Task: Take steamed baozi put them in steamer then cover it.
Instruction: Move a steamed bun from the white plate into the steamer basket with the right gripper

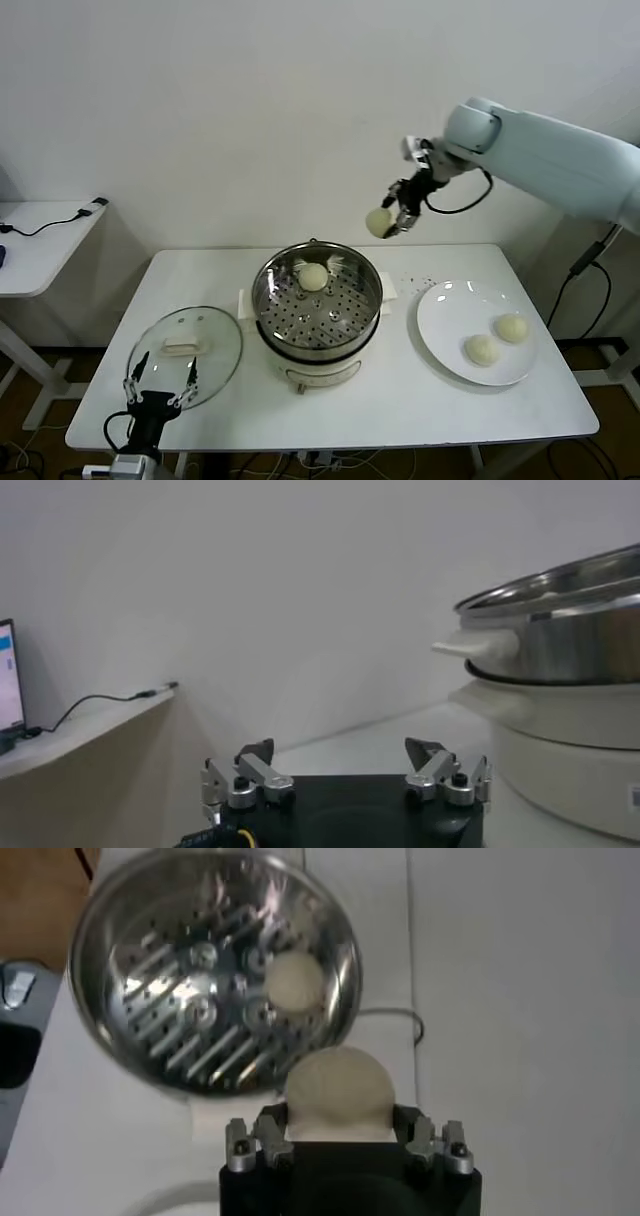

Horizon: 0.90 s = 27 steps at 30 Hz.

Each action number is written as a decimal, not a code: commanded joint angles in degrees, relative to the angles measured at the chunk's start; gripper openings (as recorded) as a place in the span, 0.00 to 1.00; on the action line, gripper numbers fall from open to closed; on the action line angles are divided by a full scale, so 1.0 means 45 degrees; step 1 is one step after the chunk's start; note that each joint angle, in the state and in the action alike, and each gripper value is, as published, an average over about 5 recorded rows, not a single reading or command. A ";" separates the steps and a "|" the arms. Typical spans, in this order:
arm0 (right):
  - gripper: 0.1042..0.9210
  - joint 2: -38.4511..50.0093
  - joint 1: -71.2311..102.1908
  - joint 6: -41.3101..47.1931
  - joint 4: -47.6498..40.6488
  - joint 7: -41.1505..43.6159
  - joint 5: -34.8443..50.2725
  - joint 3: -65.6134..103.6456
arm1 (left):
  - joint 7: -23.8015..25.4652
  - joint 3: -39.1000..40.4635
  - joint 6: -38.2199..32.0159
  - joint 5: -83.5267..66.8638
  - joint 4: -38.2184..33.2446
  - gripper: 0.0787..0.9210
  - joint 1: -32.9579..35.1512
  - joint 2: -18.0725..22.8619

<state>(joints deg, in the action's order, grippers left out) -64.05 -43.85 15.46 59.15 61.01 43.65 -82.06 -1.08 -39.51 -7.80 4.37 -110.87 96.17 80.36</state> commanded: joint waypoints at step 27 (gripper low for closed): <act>0.70 -0.4302 0.3398 0.0723 -0.1003 -0.1548 0.0715 -0.0561 | -0.0094 -0.0168 -0.0172 -0.0218 0.0284 0.88 -0.0042 -0.0076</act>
<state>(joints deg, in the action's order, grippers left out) -81.58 -31.16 18.52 55.30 54.69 47.15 -84.40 -1.49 -40.21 -8.51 3.43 -109.74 96.05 80.03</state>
